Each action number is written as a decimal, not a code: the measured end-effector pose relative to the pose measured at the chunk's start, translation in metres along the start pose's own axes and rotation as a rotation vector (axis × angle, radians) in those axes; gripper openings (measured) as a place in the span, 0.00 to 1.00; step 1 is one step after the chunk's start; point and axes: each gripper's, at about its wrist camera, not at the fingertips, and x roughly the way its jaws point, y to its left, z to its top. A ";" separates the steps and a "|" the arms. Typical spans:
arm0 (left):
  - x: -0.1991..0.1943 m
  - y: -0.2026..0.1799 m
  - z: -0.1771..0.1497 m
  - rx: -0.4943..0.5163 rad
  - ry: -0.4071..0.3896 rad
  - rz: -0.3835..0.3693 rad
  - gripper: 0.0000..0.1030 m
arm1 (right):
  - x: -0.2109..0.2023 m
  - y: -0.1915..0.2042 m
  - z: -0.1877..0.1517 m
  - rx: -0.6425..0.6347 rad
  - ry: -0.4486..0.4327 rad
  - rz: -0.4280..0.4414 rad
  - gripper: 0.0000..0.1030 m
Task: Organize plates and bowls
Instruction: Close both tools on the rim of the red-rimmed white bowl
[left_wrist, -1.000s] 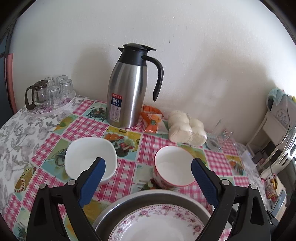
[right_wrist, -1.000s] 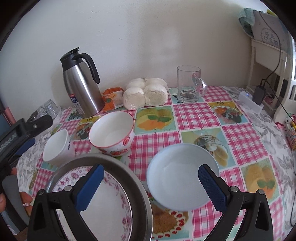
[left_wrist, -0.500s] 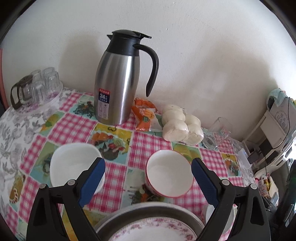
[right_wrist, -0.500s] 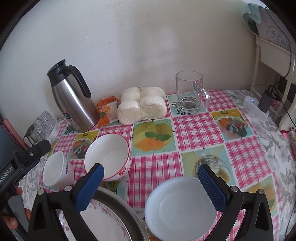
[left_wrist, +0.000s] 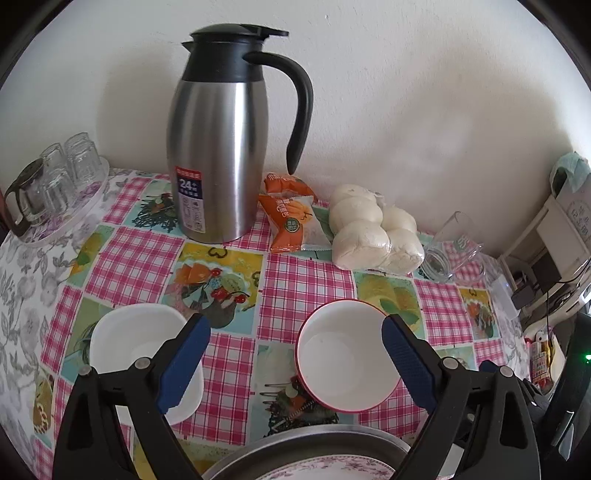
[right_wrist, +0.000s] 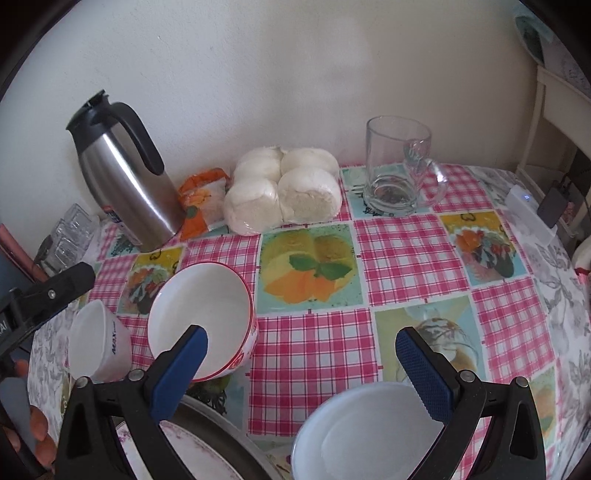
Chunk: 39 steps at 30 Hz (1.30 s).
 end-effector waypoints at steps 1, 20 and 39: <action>0.003 -0.001 0.001 0.003 0.008 0.002 0.91 | 0.004 0.000 0.001 -0.001 0.010 0.009 1.00; 0.079 -0.019 -0.022 0.049 0.246 0.080 0.45 | 0.062 0.021 -0.004 -0.042 0.147 0.077 0.49; 0.113 -0.010 -0.038 0.061 0.361 0.063 0.07 | 0.097 0.053 -0.004 -0.110 0.252 0.067 0.20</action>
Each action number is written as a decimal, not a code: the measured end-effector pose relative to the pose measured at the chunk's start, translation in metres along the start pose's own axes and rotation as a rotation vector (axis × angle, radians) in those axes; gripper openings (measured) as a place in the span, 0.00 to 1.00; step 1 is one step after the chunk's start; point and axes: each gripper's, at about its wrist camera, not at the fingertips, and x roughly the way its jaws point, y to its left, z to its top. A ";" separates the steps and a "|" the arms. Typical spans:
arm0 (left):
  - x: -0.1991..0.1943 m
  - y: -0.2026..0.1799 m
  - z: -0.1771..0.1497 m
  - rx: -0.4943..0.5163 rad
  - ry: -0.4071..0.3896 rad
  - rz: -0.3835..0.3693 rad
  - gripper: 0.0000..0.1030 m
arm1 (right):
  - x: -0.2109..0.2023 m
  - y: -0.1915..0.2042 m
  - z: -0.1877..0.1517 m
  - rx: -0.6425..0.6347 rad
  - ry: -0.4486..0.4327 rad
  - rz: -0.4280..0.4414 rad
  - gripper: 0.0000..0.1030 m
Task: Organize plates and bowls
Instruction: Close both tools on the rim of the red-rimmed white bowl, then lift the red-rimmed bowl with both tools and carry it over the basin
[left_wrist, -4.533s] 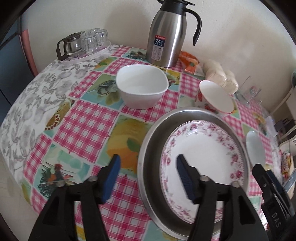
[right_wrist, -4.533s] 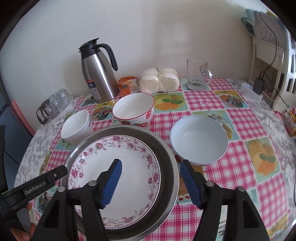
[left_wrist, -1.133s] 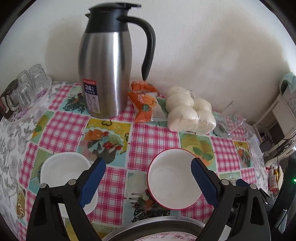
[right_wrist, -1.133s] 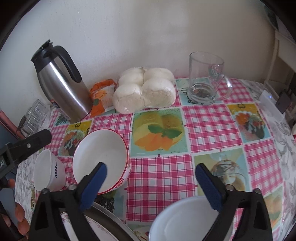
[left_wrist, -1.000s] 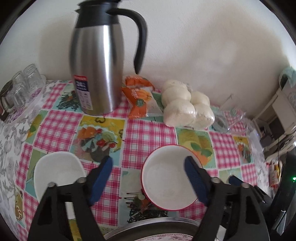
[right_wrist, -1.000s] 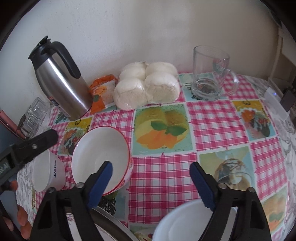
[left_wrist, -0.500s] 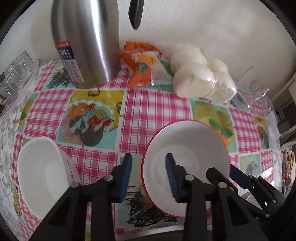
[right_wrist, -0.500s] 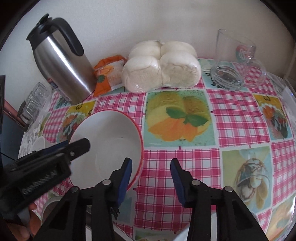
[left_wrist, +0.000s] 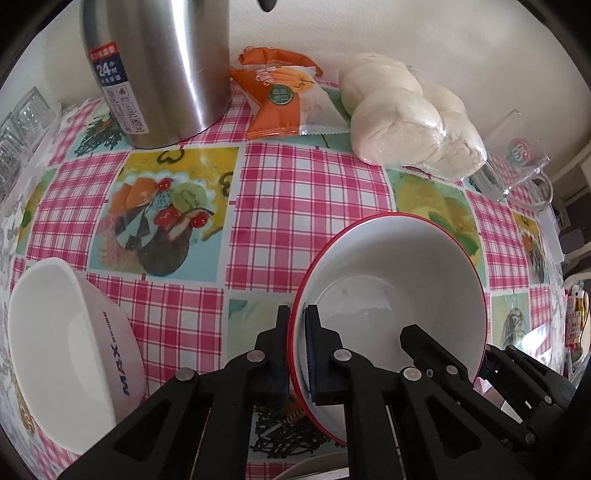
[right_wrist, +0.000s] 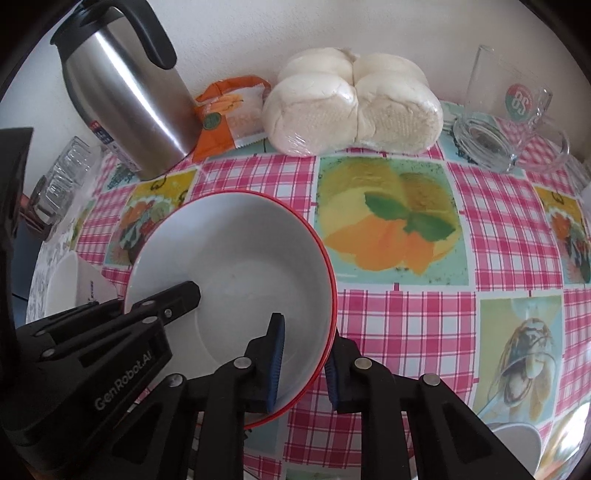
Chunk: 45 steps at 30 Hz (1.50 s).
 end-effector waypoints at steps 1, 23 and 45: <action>-0.001 -0.001 -0.001 0.003 -0.005 -0.005 0.07 | -0.001 0.000 -0.001 -0.002 -0.003 -0.006 0.20; -0.093 -0.035 -0.020 0.030 -0.191 -0.083 0.07 | -0.099 -0.011 -0.012 0.015 -0.182 0.007 0.17; -0.136 0.004 -0.132 -0.086 -0.205 -0.128 0.08 | -0.150 0.024 -0.118 -0.055 -0.210 0.022 0.17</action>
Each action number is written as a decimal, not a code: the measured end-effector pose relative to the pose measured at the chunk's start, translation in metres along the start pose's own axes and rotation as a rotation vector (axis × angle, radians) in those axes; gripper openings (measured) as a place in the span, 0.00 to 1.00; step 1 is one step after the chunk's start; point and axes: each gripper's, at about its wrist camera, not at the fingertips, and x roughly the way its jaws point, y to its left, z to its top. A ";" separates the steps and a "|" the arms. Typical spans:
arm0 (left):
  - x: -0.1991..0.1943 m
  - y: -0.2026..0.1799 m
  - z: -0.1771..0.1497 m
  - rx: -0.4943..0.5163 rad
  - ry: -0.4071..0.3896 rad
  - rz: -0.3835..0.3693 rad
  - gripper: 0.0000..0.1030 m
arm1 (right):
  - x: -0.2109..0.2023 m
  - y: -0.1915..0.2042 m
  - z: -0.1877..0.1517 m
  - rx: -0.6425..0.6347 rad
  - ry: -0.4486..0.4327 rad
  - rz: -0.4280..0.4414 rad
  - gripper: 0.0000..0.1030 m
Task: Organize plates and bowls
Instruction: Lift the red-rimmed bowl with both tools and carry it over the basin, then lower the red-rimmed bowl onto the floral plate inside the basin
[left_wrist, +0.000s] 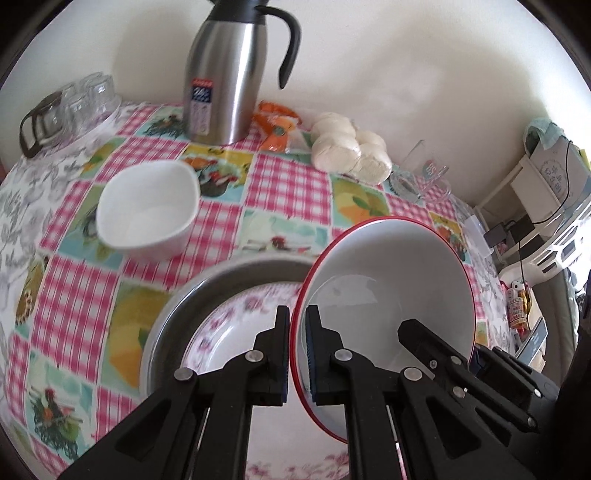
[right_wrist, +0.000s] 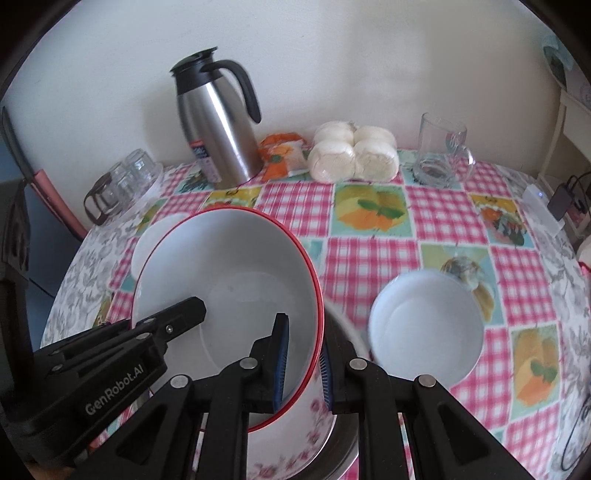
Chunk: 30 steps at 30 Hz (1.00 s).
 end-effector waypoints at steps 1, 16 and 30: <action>-0.002 0.000 -0.002 0.007 -0.007 0.006 0.08 | -0.001 0.003 -0.005 -0.004 0.001 -0.002 0.17; -0.026 0.001 -0.029 0.054 -0.020 0.016 0.08 | -0.018 0.008 -0.050 0.094 -0.022 0.027 0.17; -0.033 0.005 -0.027 0.052 -0.029 0.000 0.08 | -0.021 0.007 -0.056 0.143 -0.033 0.061 0.17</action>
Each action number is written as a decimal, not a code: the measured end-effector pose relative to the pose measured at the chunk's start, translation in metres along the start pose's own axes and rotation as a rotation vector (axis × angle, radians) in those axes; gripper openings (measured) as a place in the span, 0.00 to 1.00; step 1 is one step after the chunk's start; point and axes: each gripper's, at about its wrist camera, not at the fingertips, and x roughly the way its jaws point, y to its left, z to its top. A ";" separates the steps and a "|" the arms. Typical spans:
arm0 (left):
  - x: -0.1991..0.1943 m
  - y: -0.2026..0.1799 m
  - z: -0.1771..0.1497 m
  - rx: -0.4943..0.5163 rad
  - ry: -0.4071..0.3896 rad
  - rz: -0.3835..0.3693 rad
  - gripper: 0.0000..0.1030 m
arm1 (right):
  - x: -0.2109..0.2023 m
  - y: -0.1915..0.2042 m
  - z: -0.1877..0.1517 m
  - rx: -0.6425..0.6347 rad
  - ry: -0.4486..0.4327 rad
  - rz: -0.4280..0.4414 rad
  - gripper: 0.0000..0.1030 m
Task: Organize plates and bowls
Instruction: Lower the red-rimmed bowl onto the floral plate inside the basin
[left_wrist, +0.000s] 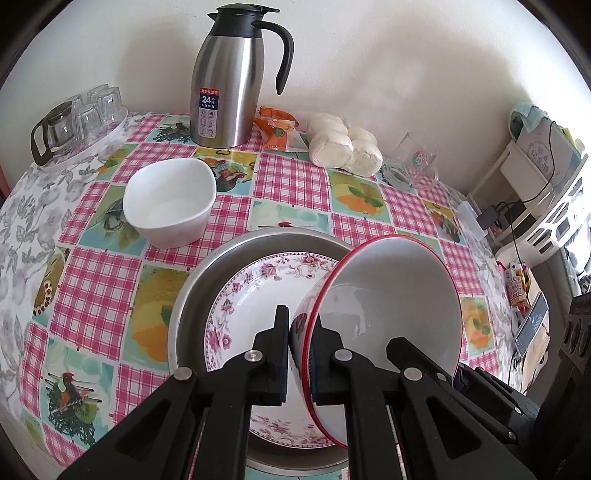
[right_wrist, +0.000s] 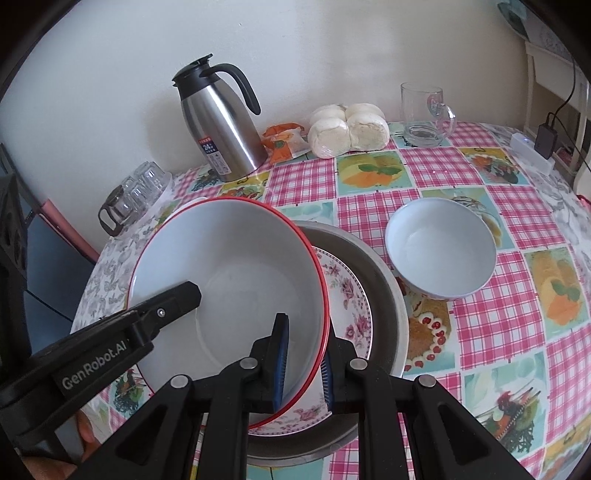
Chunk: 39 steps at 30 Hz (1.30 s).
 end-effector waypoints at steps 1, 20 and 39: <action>-0.001 0.001 0.001 -0.002 0.000 -0.002 0.08 | 0.000 0.001 0.001 0.001 -0.003 0.001 0.17; 0.026 0.019 0.005 -0.076 0.063 -0.024 0.08 | 0.028 -0.001 0.006 0.052 0.047 0.004 0.17; 0.045 0.025 0.003 -0.091 0.127 -0.008 0.08 | 0.048 -0.001 0.001 0.060 0.112 -0.018 0.18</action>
